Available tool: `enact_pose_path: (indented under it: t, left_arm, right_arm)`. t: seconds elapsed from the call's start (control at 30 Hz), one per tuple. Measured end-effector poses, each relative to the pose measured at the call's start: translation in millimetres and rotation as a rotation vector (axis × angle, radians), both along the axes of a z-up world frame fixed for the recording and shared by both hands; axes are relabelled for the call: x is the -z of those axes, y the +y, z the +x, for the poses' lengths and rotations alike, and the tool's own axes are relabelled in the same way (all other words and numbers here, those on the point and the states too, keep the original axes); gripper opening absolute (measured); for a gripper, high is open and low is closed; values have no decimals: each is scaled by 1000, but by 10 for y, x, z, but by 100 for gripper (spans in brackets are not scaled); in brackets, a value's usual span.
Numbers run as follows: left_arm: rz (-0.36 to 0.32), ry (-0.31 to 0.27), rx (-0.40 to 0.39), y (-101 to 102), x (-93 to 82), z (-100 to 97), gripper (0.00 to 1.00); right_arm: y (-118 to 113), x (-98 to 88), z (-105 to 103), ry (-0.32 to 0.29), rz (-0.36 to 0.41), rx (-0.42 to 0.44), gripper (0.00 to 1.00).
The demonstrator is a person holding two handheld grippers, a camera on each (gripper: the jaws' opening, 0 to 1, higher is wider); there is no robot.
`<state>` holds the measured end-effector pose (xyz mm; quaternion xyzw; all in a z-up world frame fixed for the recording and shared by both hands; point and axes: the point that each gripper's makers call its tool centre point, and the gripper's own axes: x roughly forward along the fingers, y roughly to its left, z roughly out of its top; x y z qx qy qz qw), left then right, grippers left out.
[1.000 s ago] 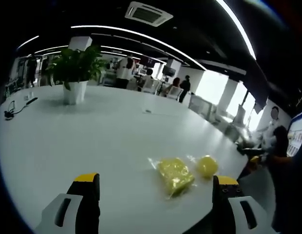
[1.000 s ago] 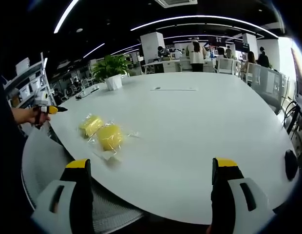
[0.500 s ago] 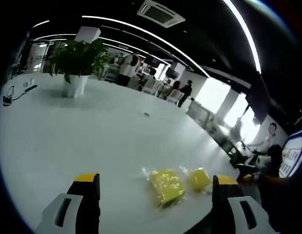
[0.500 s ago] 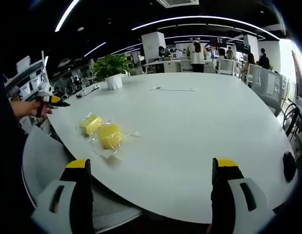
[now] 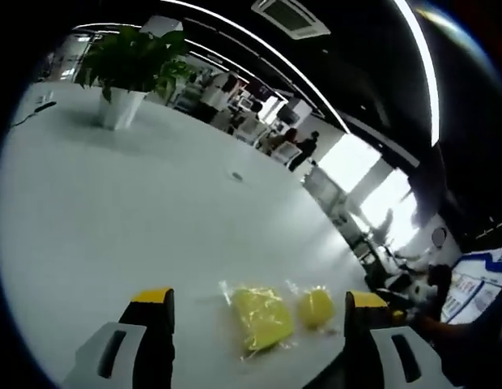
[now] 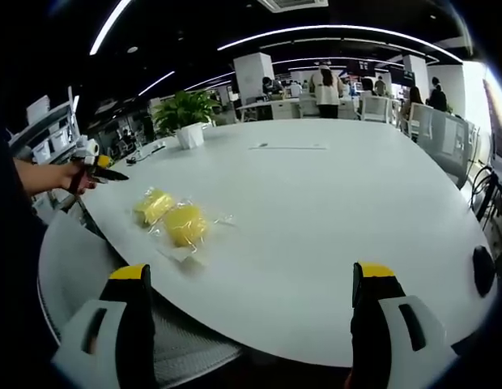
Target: Compare the silicone blocks by pressing each to a similar depth, holding the contact briefly, and releasing to observe deformation and rebound differences across the visible hardness samples.
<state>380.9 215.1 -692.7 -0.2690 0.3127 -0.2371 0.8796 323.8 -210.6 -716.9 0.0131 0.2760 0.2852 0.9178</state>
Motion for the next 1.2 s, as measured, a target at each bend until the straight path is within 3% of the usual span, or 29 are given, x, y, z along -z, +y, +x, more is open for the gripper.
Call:
enact_pose_path:
  t: [0.43,0.53,0.6,0.8,1.0,1.07,1.2]
  left_arm:
    - [-54,134,-23,-102,473,177,73]
    - [-86,156,-17,-148,540,206,68]
    - [-146,212,-3,-234,605,168,63]
    - [-252,265,-50,-273,641,232,46]
    - [-239,321,-56,-284,728,233,31]
    - [-250,368,-58,-310,783,195,26]
    - [-269,372,-60,-373,793,221,22]
  right_arm:
    - [27,53,2,13,7,10,96]
    - [53,70,-24,21,7,6,96]
    - [57,80,-37,24,4,1,96]
    - [34,67,-31,24,11,12,96]
    - [13,79,-42,27,5,14,96]
    - [7,85,-44,28,6,17,96]
    - [18,111,-63,37,9,21,96]
